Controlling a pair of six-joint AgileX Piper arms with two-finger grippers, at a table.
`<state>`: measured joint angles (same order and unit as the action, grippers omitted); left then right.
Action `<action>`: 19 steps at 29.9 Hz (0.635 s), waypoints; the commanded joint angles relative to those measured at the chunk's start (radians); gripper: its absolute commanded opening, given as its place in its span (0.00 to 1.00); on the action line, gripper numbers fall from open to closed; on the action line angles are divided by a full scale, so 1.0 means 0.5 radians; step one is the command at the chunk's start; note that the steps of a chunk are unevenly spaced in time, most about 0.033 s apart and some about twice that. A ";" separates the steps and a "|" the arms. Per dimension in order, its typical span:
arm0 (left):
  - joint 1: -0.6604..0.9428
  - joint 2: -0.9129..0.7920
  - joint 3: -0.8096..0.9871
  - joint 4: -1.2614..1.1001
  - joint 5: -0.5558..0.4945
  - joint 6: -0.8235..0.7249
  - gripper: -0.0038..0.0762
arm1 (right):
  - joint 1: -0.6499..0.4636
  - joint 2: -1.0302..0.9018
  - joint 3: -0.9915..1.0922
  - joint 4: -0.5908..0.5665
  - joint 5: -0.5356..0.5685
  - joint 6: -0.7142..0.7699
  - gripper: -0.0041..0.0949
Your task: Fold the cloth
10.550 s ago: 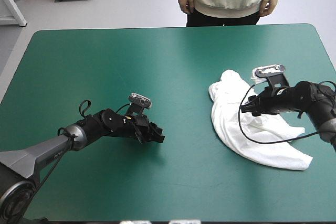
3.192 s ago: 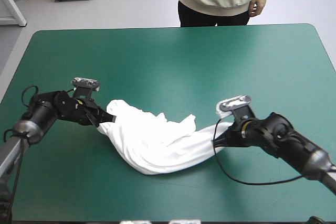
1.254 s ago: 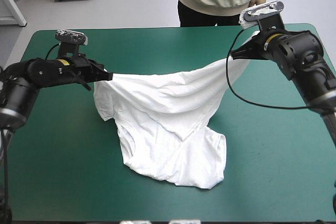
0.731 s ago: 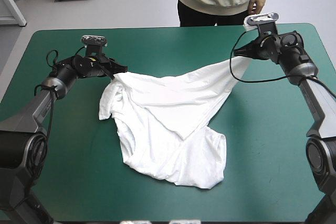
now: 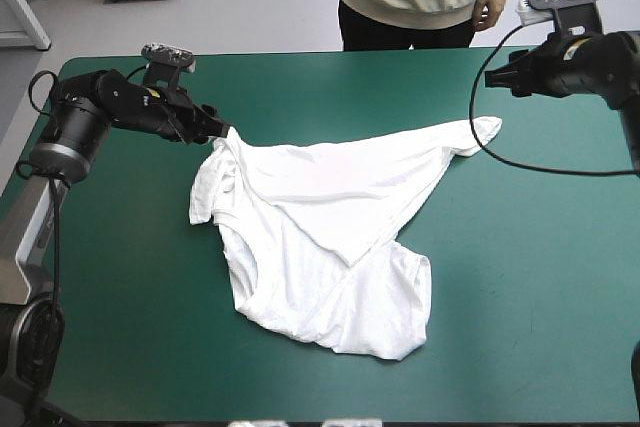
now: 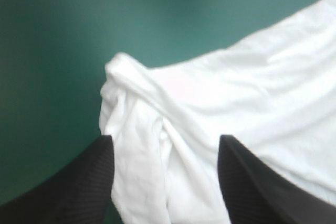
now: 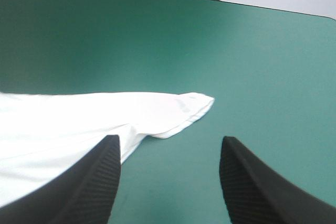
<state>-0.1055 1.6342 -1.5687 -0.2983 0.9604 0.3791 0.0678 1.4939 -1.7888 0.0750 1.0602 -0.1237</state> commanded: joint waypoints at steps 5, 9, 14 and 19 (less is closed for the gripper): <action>-0.005 -0.320 0.254 0.052 0.249 -0.163 0.57 | -0.010 -0.496 0.095 0.446 0.242 -0.215 0.59; -0.005 -0.484 0.494 0.052 0.155 -0.214 0.57 | -0.010 -0.700 0.355 0.619 0.374 -0.266 0.59; -0.005 -0.578 0.704 0.084 -0.028 -0.255 0.57 | -0.010 -0.982 0.784 0.653 0.271 -0.248 0.59; -0.005 -0.504 0.789 0.164 -0.220 -0.373 0.57 | -0.010 -1.162 1.117 0.662 0.071 -0.242 0.59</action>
<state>-0.1055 1.3876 -1.1613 -0.2201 0.9397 0.2256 0.0678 0.9545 -1.2732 0.3746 1.2013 -0.2433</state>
